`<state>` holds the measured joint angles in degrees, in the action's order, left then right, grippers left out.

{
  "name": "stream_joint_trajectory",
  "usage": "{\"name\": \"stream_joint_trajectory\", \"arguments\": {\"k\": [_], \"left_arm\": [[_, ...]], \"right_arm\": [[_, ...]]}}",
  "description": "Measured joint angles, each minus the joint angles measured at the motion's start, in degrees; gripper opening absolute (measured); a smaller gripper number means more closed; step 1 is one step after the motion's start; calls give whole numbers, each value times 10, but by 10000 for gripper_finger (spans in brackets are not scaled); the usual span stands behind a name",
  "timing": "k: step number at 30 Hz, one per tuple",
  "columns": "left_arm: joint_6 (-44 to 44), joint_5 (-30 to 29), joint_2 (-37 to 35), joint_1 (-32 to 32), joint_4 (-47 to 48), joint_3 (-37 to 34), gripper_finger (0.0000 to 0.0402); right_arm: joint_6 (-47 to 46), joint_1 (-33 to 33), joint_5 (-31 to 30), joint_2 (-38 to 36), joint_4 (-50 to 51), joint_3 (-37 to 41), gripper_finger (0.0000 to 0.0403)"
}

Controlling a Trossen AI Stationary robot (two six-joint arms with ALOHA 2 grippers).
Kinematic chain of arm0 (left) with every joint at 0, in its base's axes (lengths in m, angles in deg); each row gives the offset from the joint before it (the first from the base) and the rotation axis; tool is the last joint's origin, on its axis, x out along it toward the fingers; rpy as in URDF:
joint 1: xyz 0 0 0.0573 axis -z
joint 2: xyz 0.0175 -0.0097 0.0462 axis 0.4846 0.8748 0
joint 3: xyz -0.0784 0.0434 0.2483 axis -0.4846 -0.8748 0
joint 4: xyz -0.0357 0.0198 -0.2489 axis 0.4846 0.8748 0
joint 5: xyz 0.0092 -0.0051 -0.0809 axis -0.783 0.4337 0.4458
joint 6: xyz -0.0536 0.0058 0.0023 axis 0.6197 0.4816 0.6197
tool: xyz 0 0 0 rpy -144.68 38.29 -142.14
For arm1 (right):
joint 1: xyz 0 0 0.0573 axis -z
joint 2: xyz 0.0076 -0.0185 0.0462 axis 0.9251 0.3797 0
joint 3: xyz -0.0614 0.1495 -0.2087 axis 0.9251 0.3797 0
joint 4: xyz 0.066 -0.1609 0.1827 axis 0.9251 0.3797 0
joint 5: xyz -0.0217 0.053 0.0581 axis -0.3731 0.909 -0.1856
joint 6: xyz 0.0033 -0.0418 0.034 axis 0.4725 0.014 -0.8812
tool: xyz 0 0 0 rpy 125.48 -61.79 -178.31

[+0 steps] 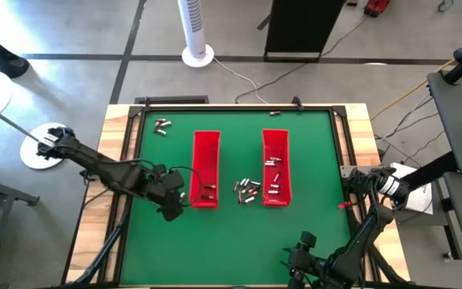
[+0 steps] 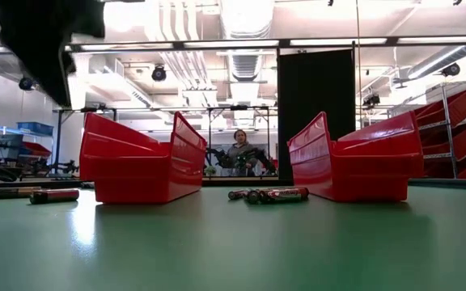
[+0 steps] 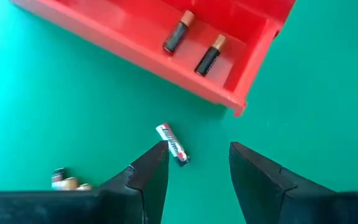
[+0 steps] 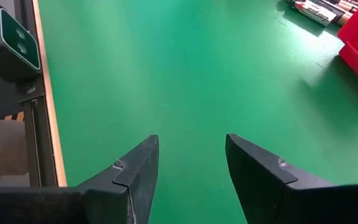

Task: Sort batteries
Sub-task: Put the silver battery into the right red bin

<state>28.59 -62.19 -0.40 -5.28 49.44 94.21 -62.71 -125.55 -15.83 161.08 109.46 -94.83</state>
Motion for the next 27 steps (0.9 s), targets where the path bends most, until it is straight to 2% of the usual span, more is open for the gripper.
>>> {"name": "stream_joint_trajectory", "arguments": {"k": [5,10,17,27], "left_arm": [[17,-4,-3,-3,-106,-105,149],[25,0,14,-2,-190,-164,149],[34,-30,46,-3,-199,-176,149],[42,-23,117,-2,-218,-179,144]], "right_arm": [[0,1,0,0,0,1,172],[0,2,-1,0,0,1,166],[0,3,-1,0,0,1,168],[0,3,-1,0,-2,1,173]]}}
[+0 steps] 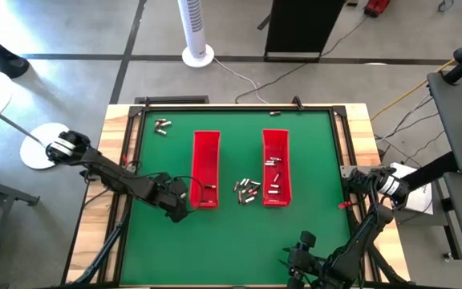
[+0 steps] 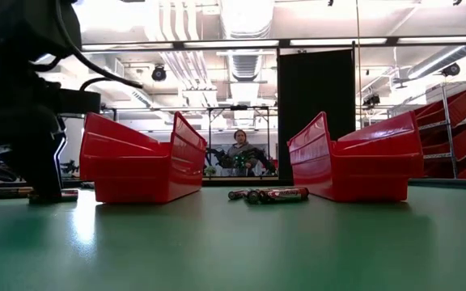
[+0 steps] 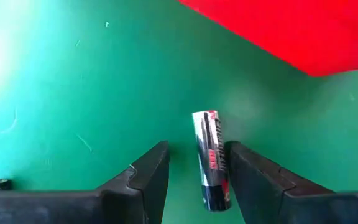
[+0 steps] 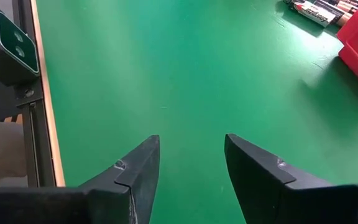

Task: Sort batteries
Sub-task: Put the silver battery into the right red bin

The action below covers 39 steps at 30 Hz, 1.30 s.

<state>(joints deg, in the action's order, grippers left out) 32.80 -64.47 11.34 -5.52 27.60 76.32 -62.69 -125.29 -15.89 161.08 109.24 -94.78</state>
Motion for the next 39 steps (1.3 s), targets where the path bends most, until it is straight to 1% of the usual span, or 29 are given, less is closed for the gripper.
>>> {"name": "stream_joint_trajectory", "arguments": {"k": [4,10,13,17,19,24,28,31,34,39], "left_arm": [[3,19,27,3,2,6,109],[-13,20,34,22,6,19,25],[-9,42,31,29,17,36,23],[-8,105,31,46,46,72,33],[-8,111,31,59,61,88,33],[20,101,31,96,90,118,30],[27,89,33,130,82,148,30],[0,67,47,149,64,178,30],[-54,42,72,152,22,210,30],[-161,40,146,132,-57,275,29]], "right_arm": [[0,0,0,0,0,0,165],[0,0,0,0,0,0,156],[0,0,1,0,0,0,155],[0,0,1,0,0,-1,161],[0,0,1,0,-3,-2,164],[-5,0,1,0,-3,-2,169],[-7,0,2,0,-3,-2,166],[-7,0,2,0,-4,-2,160],[-5,0,2,0,-4,-2,154],[-4,1,2,0,-4,-2,148]]}}
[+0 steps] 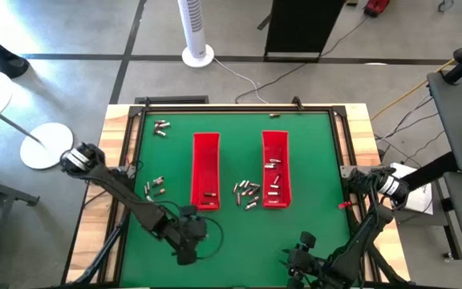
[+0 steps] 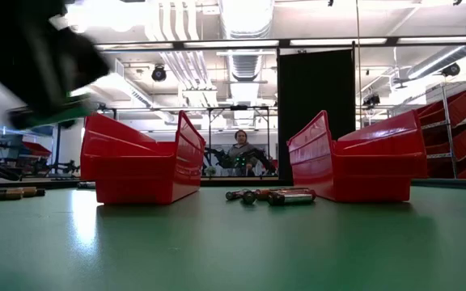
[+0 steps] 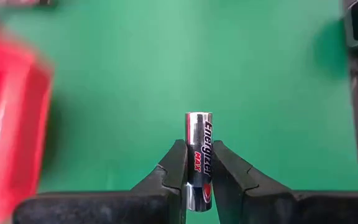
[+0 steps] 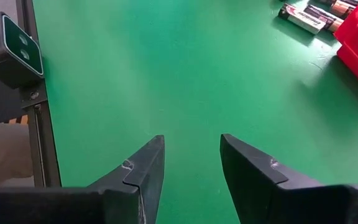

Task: Sort batteries
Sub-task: Put the silver battery into the right red bin

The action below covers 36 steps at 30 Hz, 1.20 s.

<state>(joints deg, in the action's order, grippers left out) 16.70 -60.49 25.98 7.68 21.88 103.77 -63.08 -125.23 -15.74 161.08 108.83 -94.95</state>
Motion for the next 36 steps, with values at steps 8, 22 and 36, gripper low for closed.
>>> {"name": "stream_joint_trajectory", "arguments": {"k": [8,22,36], "left_arm": [[-164,-1,165,-43,-12,171,29],[-242,-3,372,-88,93,424,29],[-223,28,381,-89,99,441,106]], "right_arm": [[3,1,0,0,0,0,159],[11,1,0,0,-6,3,154],[5,12,-1,23,-8,8,173]]}}
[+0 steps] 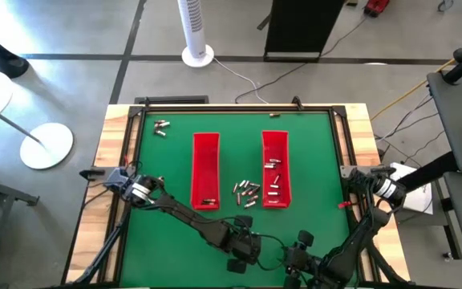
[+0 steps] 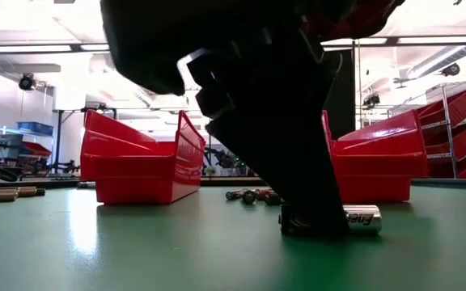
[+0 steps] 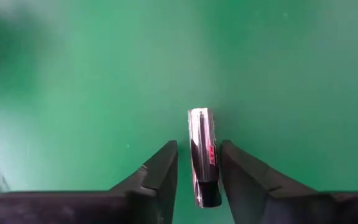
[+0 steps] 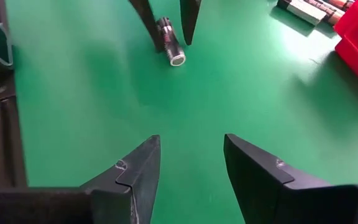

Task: Sort batteries
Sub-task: Put the silver battery into the right red bin

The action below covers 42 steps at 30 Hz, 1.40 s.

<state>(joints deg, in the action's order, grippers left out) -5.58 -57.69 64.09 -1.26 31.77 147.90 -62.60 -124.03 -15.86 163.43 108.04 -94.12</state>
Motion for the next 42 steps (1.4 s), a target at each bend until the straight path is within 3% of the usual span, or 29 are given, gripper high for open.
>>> {"name": "stream_joint_trajectory", "arguments": {"k": [4,9,13,17,23,26,34,42], "left_arm": [[-12,19,-18,5,38,2,133],[-30,13,-101,26,51,-27,151],[-39,-20,-195,42,10,-116,155],[-58,-17,-310,48,-115,-249,155],[-207,-13,-450,49,-473,-438,155],[-266,-14,-508,48,-593,-506,155],[-237,-14,-618,48,-651,-630,155],[-238,-14,-640,49,-689,-657,155]], "right_arm": [[0,14,-27,4,-3,1,181],[26,27,-93,4,-35,1,183],[94,37,-129,15,-92,1,183],[187,61,-136,43,-171,1,183],[257,117,-85,60,-182,1,198],[296,144,-54,60,-190,1,210],[354,172,10,60,-210,20,210],[373,190,80,55,-396,103,185]]}}
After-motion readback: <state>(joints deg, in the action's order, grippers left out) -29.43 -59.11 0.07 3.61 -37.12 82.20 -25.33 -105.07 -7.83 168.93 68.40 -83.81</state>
